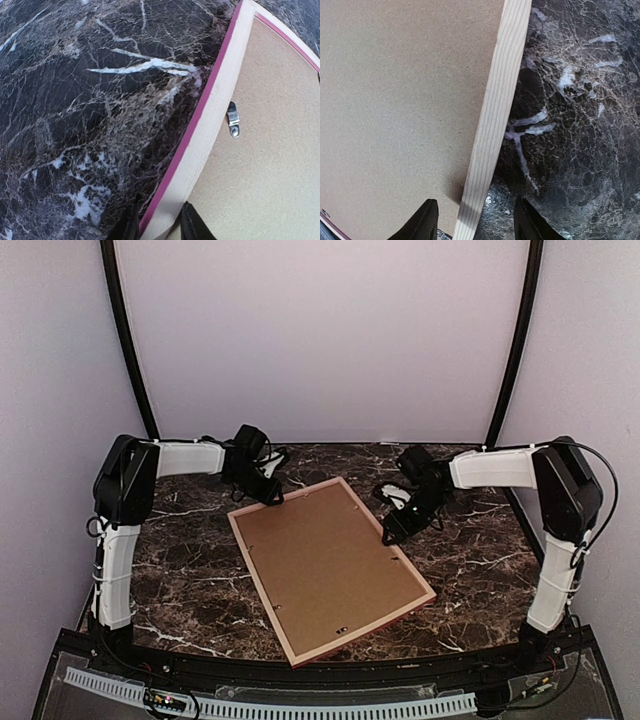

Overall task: Put the photo into the frame
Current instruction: Rotate the photo frame at the center of the board, then press the fastener onto the backboard.

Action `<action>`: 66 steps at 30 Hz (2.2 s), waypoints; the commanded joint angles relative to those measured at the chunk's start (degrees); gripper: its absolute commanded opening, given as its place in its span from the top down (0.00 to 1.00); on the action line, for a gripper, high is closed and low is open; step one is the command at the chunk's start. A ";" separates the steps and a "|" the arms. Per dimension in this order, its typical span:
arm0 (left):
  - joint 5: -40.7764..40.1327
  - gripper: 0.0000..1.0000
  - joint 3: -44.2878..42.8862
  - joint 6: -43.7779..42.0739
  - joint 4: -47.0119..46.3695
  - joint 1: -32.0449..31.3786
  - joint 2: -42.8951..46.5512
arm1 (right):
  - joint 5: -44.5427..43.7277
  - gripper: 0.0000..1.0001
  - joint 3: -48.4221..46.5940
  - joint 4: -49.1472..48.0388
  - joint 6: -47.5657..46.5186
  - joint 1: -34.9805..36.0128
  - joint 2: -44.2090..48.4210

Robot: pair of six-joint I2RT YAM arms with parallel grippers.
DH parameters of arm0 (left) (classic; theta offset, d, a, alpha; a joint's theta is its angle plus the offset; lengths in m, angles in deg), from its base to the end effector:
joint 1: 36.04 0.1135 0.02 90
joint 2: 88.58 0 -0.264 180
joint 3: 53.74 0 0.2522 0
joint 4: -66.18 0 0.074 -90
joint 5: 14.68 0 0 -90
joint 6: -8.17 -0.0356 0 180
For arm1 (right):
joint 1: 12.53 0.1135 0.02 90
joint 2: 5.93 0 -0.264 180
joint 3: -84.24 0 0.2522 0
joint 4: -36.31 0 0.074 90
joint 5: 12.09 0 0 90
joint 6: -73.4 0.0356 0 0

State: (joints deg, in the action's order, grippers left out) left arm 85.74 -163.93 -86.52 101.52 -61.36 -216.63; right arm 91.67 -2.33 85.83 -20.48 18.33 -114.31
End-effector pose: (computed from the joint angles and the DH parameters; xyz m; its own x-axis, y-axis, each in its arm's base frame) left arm 0.4384 -0.2146 0.1568 -0.6790 0.4102 -0.6089 0.5760 0.8119 -0.0954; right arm 0.3151 0.1982 0.1675 -0.7733 -0.5386 -0.3346 -0.6173 0.7600 0.2032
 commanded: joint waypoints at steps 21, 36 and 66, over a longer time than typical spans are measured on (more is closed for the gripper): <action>-7.37 0.91 30.26 22.79 -3.36 3.22 15.39 | -6.98 0.35 6.12 -5.78 23.47 -7.73 8.94; -5.00 0.66 52.35 35.66 -6.20 -8.14 31.62 | -6.06 0.39 14.20 -12.79 28.62 -7.73 8.99; -5.21 0.33 31.53 30.01 -5.48 -3.33 23.88 | -10.34 0.88 21.39 -17.57 31.21 -7.56 12.63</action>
State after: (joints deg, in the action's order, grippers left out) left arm 78.79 -129.81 -56.03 96.10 -64.69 -190.51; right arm 80.82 16.90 69.27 8.00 10.44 -102.92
